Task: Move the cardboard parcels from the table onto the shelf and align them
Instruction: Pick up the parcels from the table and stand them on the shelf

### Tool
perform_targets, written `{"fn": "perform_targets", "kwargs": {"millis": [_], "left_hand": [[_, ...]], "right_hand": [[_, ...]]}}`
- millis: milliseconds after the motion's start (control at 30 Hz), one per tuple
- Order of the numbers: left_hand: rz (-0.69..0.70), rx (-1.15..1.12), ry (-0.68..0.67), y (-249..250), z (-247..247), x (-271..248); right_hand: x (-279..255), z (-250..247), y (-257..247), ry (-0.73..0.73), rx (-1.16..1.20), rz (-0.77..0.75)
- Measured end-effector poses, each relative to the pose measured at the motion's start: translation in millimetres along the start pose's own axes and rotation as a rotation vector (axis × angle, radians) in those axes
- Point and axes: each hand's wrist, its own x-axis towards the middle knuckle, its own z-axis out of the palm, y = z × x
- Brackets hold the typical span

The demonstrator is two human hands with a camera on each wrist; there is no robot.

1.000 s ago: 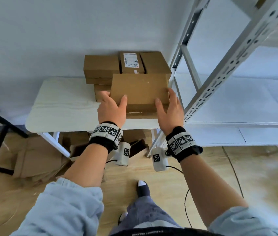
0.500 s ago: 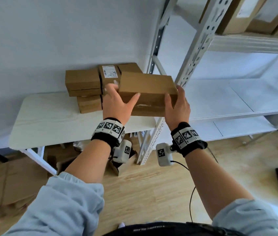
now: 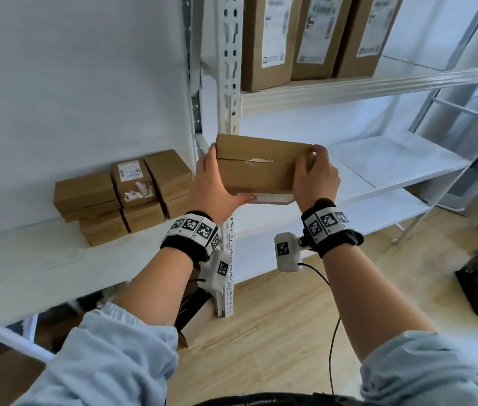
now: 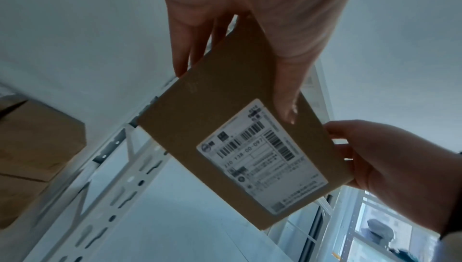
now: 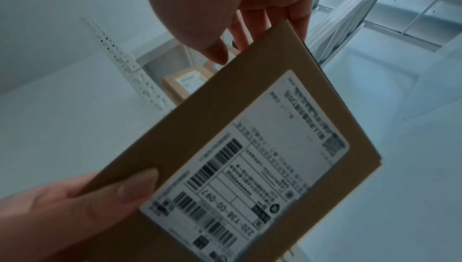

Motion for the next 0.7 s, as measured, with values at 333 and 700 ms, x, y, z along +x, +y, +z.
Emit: {"fn": "perform_targets", "kwargs": {"millis": [333, 700], "left_hand": [[0.031, 0.024, 0.124, 138.0, 95.0, 1.3], [0.222, -0.133, 0.171, 263.0, 182.4, 38.1]], "right_hand": [[59.4, -109.9, 82.6, 0.047, -0.022, -0.034], [145.4, -196.5, 170.7, 0.133, -0.017, 0.105]]}}
